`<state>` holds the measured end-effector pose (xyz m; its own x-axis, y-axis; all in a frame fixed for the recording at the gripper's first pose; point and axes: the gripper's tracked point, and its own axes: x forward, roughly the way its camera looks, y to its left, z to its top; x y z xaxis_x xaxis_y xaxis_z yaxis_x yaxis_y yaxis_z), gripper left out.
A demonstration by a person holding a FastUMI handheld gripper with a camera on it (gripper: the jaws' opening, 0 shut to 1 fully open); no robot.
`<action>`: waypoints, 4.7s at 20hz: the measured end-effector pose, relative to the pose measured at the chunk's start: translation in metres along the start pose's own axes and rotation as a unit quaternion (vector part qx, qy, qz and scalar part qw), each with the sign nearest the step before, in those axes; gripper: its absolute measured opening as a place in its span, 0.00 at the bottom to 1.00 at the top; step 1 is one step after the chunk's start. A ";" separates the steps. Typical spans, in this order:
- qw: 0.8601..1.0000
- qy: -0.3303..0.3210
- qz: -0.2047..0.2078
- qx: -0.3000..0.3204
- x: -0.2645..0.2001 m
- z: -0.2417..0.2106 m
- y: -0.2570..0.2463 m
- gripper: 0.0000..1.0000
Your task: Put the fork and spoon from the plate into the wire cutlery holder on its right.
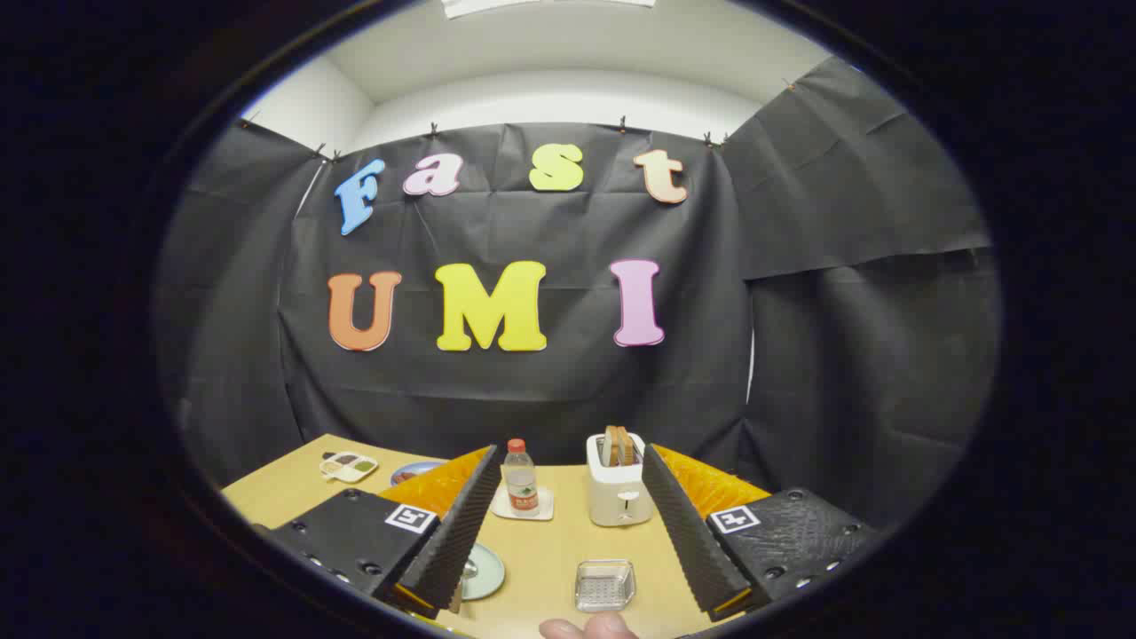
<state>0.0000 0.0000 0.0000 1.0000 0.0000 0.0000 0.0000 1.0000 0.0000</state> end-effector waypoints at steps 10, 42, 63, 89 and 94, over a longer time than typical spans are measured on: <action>1.000 0.005 0.012 -0.007 0.003 0.000 0.014 0.96; 0.889 0.421 0.159 -0.085 -0.011 -0.220 0.140 0.96; 0.748 0.658 0.082 -0.022 -0.005 -0.359 0.145 0.15; 0.768 0.631 0.010 0.109 -0.025 -0.166 -0.020 0.00; 0.735 0.662 -0.026 0.144 -0.034 -0.189 -0.043 0.00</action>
<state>-0.0340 -0.0432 -0.1888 0.1218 0.1530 -0.9807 0.2285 0.9572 0.1777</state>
